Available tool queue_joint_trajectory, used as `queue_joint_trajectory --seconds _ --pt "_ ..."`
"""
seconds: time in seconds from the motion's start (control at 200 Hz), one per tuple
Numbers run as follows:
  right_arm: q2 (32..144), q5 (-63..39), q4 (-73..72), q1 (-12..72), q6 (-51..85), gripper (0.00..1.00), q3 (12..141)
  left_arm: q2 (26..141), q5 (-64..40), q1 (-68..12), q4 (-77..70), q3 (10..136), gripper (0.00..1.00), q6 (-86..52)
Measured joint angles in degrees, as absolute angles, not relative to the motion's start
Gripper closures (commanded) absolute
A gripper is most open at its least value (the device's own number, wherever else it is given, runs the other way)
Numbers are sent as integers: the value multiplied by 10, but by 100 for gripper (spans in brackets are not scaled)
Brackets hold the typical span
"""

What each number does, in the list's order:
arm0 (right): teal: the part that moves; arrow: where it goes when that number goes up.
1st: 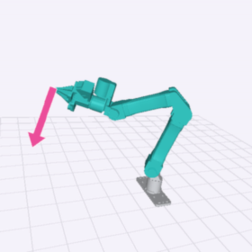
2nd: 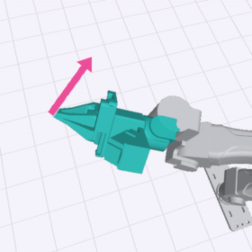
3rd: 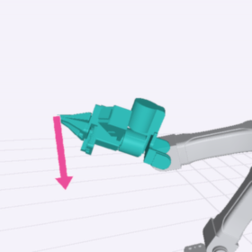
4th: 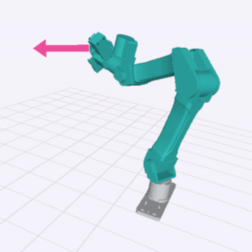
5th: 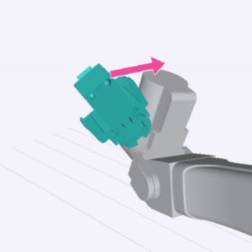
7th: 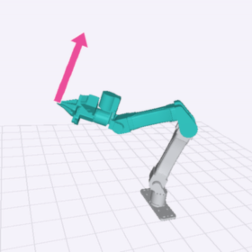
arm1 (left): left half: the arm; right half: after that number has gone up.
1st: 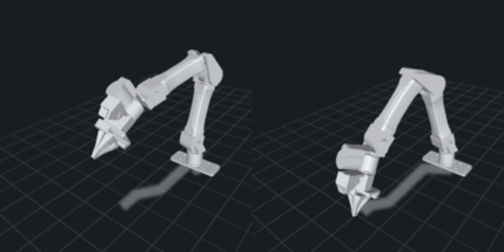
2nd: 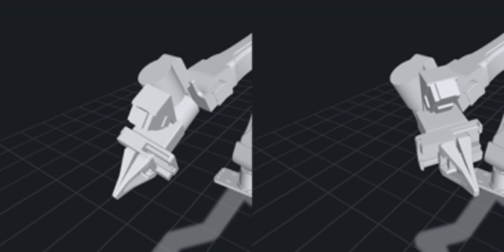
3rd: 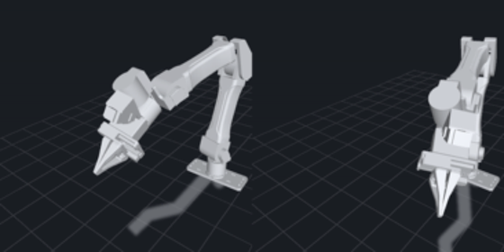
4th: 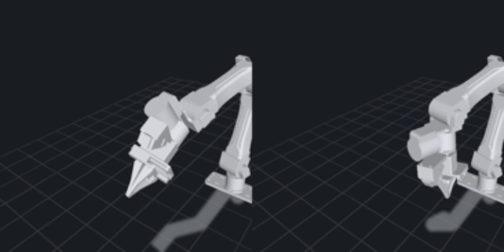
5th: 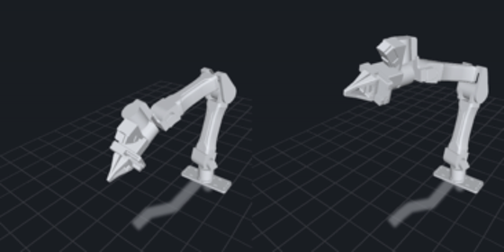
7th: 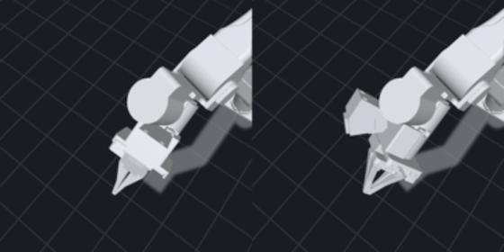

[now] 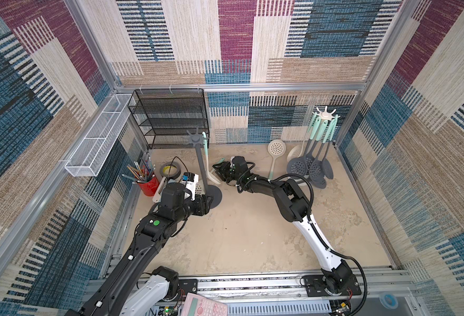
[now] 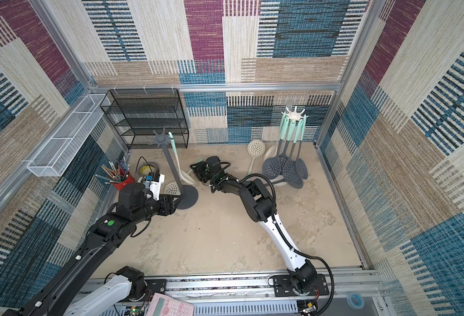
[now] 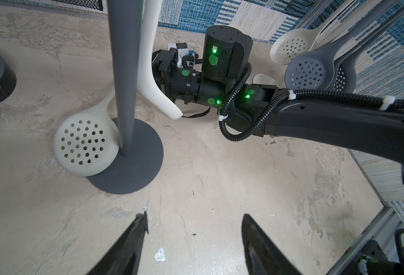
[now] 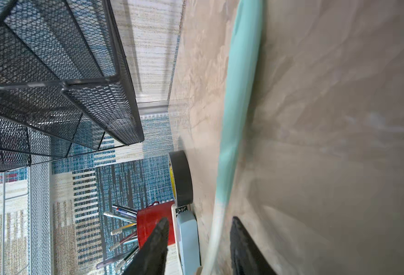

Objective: Hang the skimmer on the kitchen utensil rack
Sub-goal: Pick up the skimmer from the center of the board.

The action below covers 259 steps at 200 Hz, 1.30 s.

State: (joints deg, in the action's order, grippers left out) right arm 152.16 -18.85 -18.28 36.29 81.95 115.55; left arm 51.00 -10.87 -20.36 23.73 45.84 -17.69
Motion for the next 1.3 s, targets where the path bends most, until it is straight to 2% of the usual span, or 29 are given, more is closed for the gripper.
queue_joint_trajectory --seconds 0.606,1.052,1.212,1.297 --pt "1586 -143 -154 374 927 66 1251 510 -111 -201 234 458 36 -178" --pt "1619 -103 -151 379 961 94 1312 515 -122 -199 234 458 37 -178" --pt "1619 -94 -152 380 950 100 1313 526 -126 -196 230 458 37 -178" --pt "1619 -92 -151 380 944 100 1313 525 -129 -195 229 458 37 -178"
